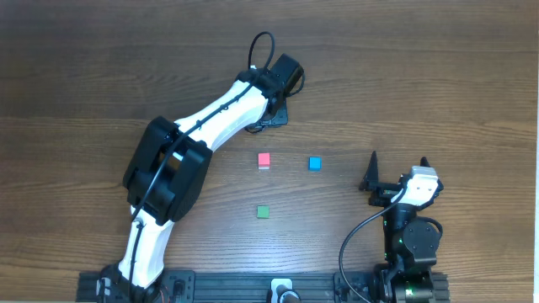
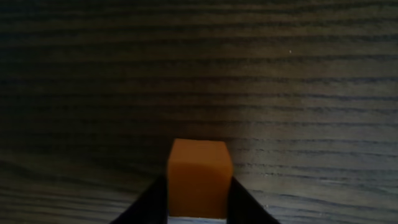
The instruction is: Stack Cubes
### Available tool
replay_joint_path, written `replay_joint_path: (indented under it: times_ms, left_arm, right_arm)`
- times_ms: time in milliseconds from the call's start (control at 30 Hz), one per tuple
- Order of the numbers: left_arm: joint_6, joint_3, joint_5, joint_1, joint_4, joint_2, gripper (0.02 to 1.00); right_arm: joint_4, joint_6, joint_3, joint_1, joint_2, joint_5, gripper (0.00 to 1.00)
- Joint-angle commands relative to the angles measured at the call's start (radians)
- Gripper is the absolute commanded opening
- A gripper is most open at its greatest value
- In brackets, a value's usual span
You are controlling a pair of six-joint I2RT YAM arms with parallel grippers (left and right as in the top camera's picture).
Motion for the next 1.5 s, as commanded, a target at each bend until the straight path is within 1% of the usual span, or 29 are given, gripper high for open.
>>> replay_joint_path:
  times_ms: [33,200,300,467,567,733,767,833,1033,1500]
  left_arm:
    - [0.003,0.004,0.008,0.006,0.003,0.024,0.220]
    - [0.003,0.004,0.011,0.006,0.002,0.007,0.154]
    - [0.003,0.004,0.011,0.002,-0.009,-0.036,0.139]
    - [-0.006,0.004,-0.005,-0.024,-0.085,-0.174,0.110]
    - [-0.029,0.003,-0.009,-0.062,-0.162,-0.246,0.104]
    - [-0.098,-0.018,-0.060,-0.146,-0.242,-0.321,0.093]
    - [-0.120,-0.043,-0.080,-0.179,-0.241,-0.344,0.093]
    - [-0.160,-0.084,-0.094,-0.205,-0.238,-0.371,0.095]
    - [-0.219,-0.229,-0.090,-0.226,-0.180,-0.443,0.091]
    - [-0.226,-0.329,-0.053,-0.212,-0.119,-0.445,0.093]
  right_arm:
    - [0.002,-0.005,-0.009,-0.006,-0.006,-0.005,0.993]
    - [0.002,-0.005,-0.009,-0.006,-0.006,-0.005,0.991]
    - [0.002,-0.005,-0.009,-0.006,-0.006,-0.005,0.991]
    - [0.002,-0.005,-0.009,-0.006,-0.006,-0.005,0.993]
    - [0.002,-0.005,-0.009,-0.006,-0.006,-0.005,0.993]
    - [0.002,-0.005,-0.009,-0.006,-0.006,-0.005,0.993]
    - [0.002,-0.005,-0.009,-0.006,-0.006,-0.005,0.993]
    - [0.002,-0.005,-0.009,-0.006,-0.006,-0.005,0.993]
    - [0.002,-0.005,-0.009,-0.006,-0.006,-0.005,0.993]
    - [0.002,-0.005,-0.009,-0.006,-0.006,-0.005,0.993]
